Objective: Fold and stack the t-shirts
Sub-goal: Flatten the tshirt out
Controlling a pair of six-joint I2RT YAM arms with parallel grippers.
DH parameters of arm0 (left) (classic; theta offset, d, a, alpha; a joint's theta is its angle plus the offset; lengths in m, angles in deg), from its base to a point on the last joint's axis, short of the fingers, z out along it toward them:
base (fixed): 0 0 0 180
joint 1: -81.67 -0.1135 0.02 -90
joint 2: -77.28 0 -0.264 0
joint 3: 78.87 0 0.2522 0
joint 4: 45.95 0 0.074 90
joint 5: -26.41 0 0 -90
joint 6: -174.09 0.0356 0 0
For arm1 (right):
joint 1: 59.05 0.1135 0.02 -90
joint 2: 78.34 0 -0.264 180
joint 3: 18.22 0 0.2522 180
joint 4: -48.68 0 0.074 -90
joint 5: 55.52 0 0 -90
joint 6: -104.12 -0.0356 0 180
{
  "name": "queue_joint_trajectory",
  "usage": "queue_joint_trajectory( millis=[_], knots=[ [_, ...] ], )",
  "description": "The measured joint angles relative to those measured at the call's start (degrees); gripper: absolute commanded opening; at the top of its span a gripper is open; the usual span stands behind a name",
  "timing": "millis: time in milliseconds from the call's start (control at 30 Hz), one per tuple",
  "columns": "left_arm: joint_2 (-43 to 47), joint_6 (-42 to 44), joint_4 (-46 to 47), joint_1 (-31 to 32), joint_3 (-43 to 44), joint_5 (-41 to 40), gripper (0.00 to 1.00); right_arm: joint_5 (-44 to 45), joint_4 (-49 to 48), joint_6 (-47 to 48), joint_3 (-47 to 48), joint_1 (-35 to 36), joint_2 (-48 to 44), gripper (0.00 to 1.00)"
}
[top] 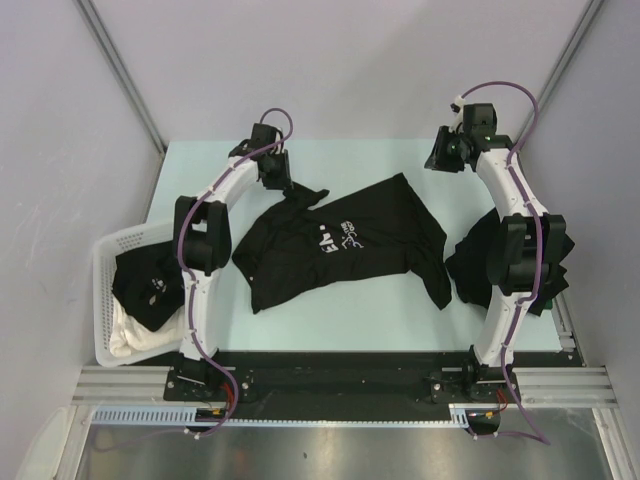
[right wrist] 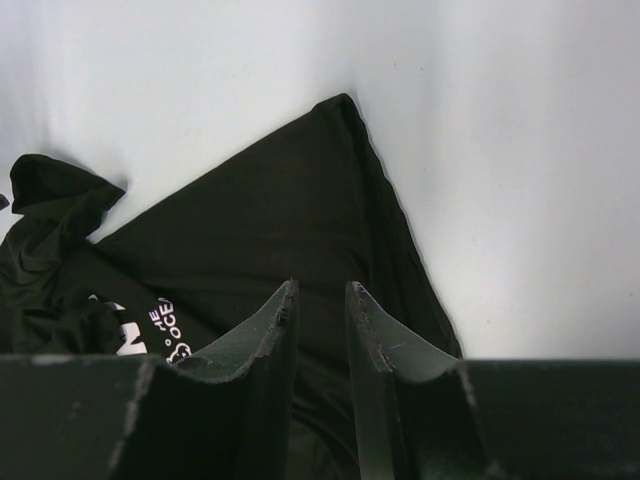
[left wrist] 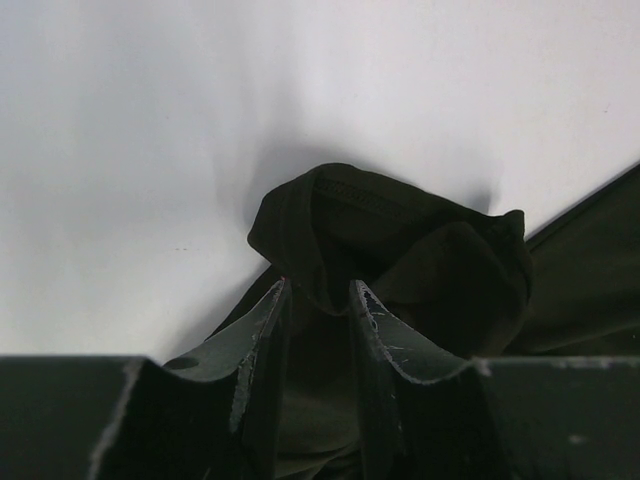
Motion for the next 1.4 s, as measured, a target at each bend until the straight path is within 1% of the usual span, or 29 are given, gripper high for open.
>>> queue_joint_trajectory(
  millis=[567,633,700,733,767,800,1033,1267,1400],
  knots=[
    [-2.34,-0.02,-0.13,0.15,-0.02,0.52,0.36,0.0,0.02,-0.09,0.02,0.17,0.0,0.31],
    [-2.62,-0.02,-0.13,0.2,-0.04,0.52,0.34,0.0,0.02,-0.11,0.02,0.22,0.0,0.31],
    [-2.75,-0.04,-0.11,0.22,-0.37,0.52,0.27,0.0,0.02,-0.11,0.02,0.28,0.0,0.31],
    [-2.82,-0.04,-0.11,0.22,-0.55,0.52,0.21,0.0,0.02,-0.11,0.02,0.31,0.0,0.31],
    [-2.84,-0.15,-0.11,0.22,-0.66,0.55,0.08,0.0,0.02,-0.11,0.04,0.33,0.0,0.31],
    [-2.91,-0.13,-0.11,0.22,-0.81,0.55,0.01,0.02,0.02,-0.09,0.04,0.35,0.0,0.3],
    [-3.32,-0.02,-0.07,0.24,-0.9,-0.13,0.0,0.35,0.02,-0.13,0.04,0.72,0.0,0.3],
    [-2.86,0.11,0.33,0.31,-1.22,-2.51,0.0,1.6,-0.92,-0.2,0.02,1.49,0.39,0.3],
    [-0.48,0.48,0.17,0.24,-2.03,-3.56,0.0,1.84,-3.37,-0.87,0.02,2.1,3.45,0.3]
  ],
)
